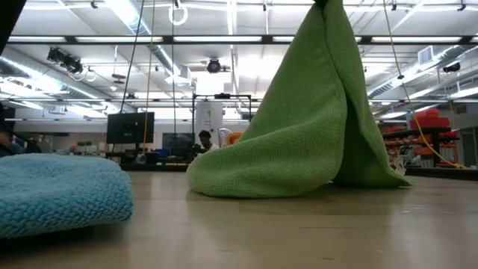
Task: Fold microfiber towels
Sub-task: Fold the green microfiber cloth
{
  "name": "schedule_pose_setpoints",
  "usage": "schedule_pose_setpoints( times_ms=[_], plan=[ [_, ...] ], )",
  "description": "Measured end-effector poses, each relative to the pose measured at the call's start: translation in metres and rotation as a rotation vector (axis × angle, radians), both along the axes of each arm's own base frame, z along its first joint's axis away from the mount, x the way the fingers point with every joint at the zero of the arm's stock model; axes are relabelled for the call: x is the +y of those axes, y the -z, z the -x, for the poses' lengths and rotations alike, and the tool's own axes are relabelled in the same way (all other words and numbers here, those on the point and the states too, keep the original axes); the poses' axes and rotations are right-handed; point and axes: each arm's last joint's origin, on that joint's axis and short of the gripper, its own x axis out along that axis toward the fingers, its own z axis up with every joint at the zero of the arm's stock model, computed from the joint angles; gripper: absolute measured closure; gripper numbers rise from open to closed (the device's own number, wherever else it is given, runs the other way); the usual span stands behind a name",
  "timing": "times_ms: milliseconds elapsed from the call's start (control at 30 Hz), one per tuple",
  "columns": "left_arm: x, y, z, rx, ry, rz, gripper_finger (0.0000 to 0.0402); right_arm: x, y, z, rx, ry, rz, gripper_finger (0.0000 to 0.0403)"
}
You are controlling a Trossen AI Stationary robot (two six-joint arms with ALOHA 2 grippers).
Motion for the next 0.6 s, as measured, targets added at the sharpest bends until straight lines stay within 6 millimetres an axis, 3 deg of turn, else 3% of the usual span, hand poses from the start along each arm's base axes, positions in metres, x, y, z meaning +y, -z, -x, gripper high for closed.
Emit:
schedule_pose_setpoints(
  times_ms=[233, 433, 600],
  plan=[
    [0.0, 0.0, 0.0, -0.001, 0.0, 0.001, 0.0372, 0.001, 0.0, 0.0, 0.011, -0.014, -0.021, 0.0205],
    [0.0, 0.0, 0.0, 0.0, 0.0, 0.001, 0.0391, 0.01, 0.007, 0.0, 0.107, -0.188, -0.072, 0.0205],
    [0.0, 0.0, 0.0, 0.0, 0.0, 0.001, 0.0372, 0.017, 0.017, -0.004, 0.174, -0.279, -0.066, 0.0205]
  ],
)
